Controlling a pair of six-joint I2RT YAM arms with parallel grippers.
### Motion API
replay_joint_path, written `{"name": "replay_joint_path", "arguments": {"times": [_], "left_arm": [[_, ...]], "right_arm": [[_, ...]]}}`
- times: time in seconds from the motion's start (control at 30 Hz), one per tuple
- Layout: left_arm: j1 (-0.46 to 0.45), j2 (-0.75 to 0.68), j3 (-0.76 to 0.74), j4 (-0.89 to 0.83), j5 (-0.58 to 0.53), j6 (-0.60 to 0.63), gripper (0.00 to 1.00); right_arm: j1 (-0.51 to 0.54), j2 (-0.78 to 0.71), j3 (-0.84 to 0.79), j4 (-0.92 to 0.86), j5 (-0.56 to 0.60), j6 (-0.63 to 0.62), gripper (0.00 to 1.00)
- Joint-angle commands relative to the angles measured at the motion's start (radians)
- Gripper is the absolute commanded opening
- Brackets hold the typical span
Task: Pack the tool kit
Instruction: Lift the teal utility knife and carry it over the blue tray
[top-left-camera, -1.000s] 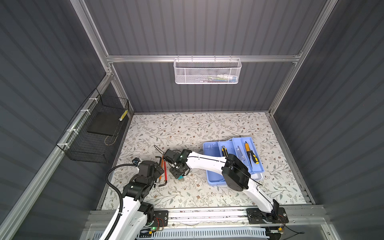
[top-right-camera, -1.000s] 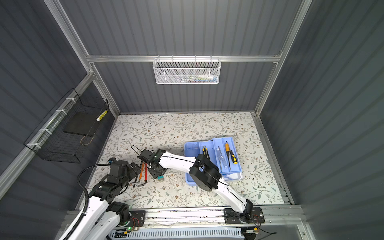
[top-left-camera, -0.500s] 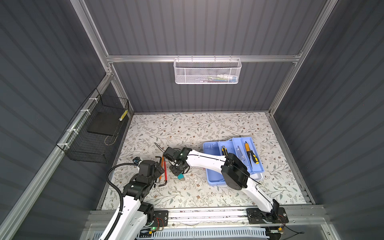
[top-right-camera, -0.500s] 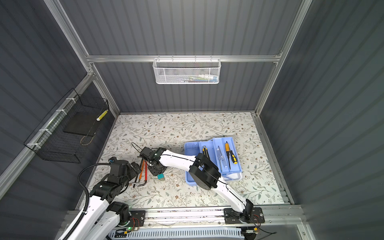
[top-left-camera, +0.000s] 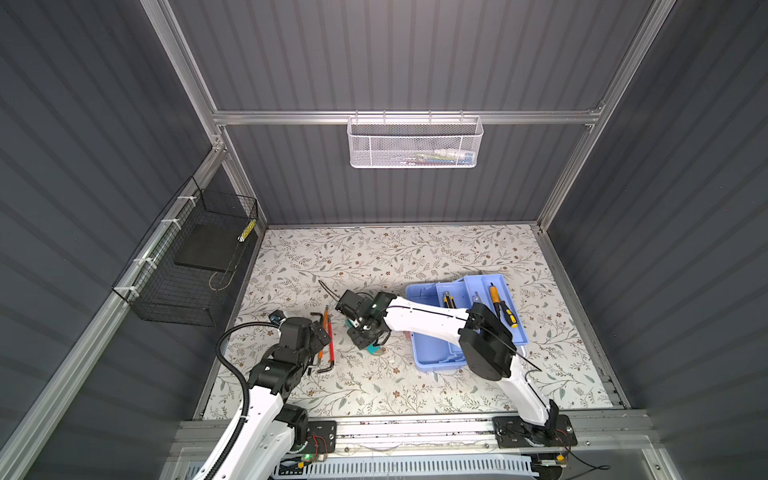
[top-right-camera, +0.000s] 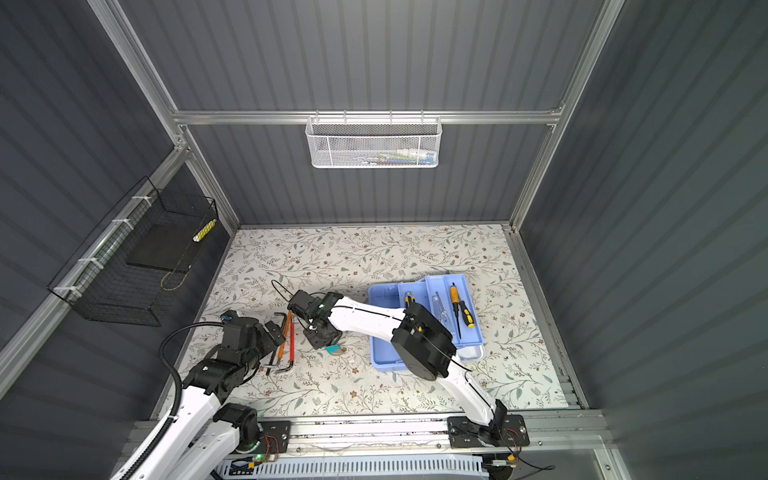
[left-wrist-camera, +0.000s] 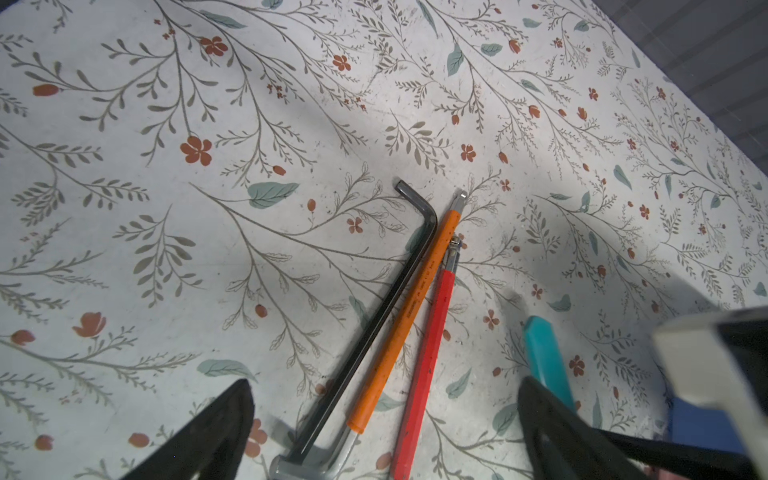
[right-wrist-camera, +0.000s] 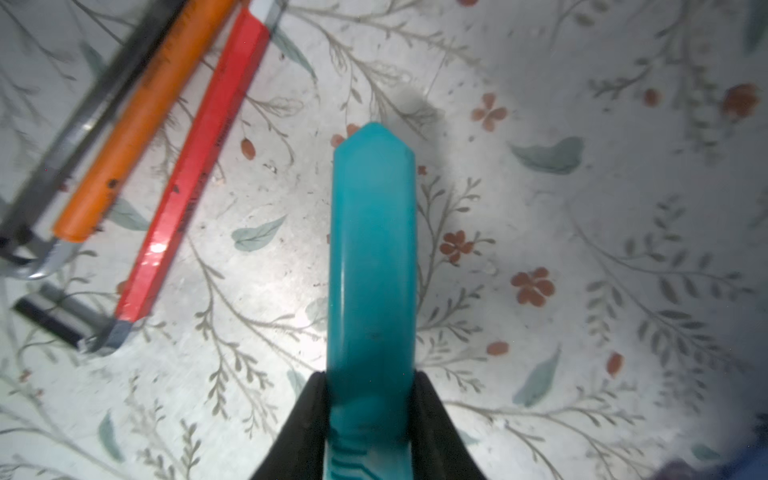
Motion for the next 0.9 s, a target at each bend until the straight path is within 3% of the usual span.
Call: {"name": "replay_joint_path", "arguments": {"times": [0.0,0.33,0.7,0.87], "left_arm": [[0.003,0.02,-0.002,0.045,0.014,0.032,1.0],[0.003,0.121,-0.039,0.2,0.054,0.047,0.99],[0.003,0.161,-0.026,0.216,0.025,0.096,1.0],[0.003,0.182,-0.004,0.244,0.077,0.13,0.99]], "right_arm": [[-0.017,-0.099,-0.026,0.055,0.011,0.023,0.23],[-0.125,-0.408,-0.237,0.064,0.09,0.056,0.2],[-0.271,-0.763,-0.59,0.027,0.187,0.146,0.18],[-0.332,-0.863,-0.706,0.005,0.201,0.174,0.18]]}}
